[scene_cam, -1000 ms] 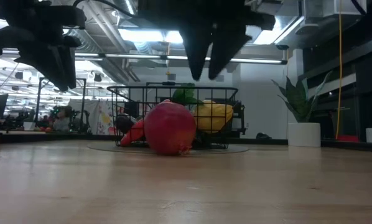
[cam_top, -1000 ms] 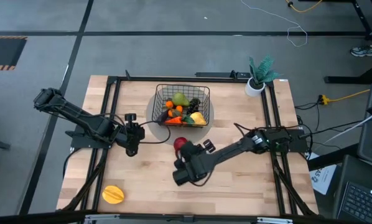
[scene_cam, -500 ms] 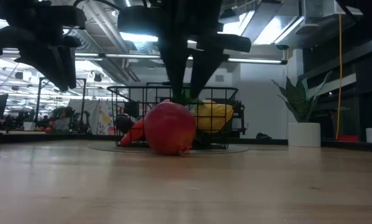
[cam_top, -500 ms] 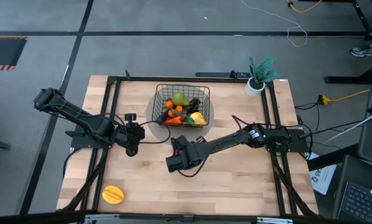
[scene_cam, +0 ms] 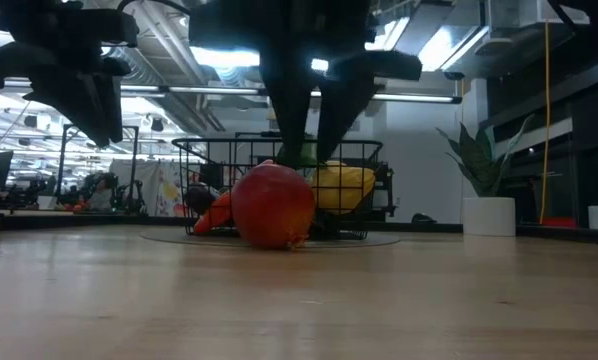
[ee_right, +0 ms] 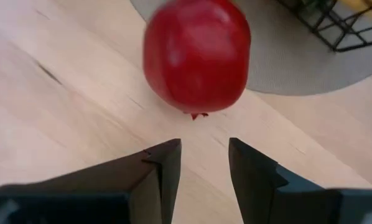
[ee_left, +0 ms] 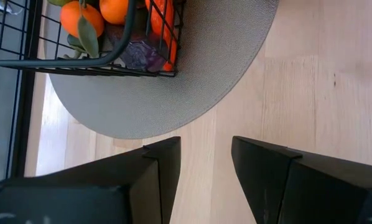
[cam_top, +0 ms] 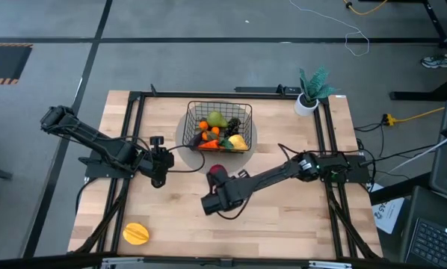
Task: Build produce basket
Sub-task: Put the red pomegranate into the black wire basket
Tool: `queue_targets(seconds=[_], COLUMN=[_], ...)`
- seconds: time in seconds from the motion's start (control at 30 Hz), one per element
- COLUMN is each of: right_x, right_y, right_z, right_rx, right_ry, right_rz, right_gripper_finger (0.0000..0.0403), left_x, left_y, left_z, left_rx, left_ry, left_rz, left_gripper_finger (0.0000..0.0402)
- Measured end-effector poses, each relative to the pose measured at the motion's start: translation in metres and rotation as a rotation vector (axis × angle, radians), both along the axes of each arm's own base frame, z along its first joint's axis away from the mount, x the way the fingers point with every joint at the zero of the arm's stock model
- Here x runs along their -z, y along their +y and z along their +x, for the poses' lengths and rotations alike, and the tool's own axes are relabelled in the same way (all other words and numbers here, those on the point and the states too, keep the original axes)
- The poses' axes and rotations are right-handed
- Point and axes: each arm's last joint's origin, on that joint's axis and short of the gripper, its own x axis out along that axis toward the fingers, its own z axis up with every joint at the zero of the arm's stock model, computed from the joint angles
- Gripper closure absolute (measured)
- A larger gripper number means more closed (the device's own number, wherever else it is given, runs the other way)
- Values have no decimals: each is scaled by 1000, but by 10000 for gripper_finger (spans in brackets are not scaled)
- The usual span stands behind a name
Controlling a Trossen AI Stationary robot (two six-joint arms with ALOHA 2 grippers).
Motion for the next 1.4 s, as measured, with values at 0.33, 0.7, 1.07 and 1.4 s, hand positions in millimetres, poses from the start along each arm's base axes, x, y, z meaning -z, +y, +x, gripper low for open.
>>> queue_targets(seconds=[0.33, 0.7, 1.07, 1.4], right_x=[42, 57, 57, 56], right_y=[5, -3, -25, -34], right_z=[9, 17, 24, 27], right_rx=[-1, 101, 143, 129], right_ry=[67, 34, 32, 17], right_rz=[11, 17, 16, -56], right_gripper_finger=[279, 279, 279, 279], left_x=[0, 0, 0, 0], left_y=[0, 0, 0, 0], left_z=[0, 0, 0, 0], left_rx=[-1, -16, -20, -38], left_ry=[0, -8, -9, -17], left_rz=[0, -11, -17, -31], left_gripper_finger=[269, 269, 269, 269])
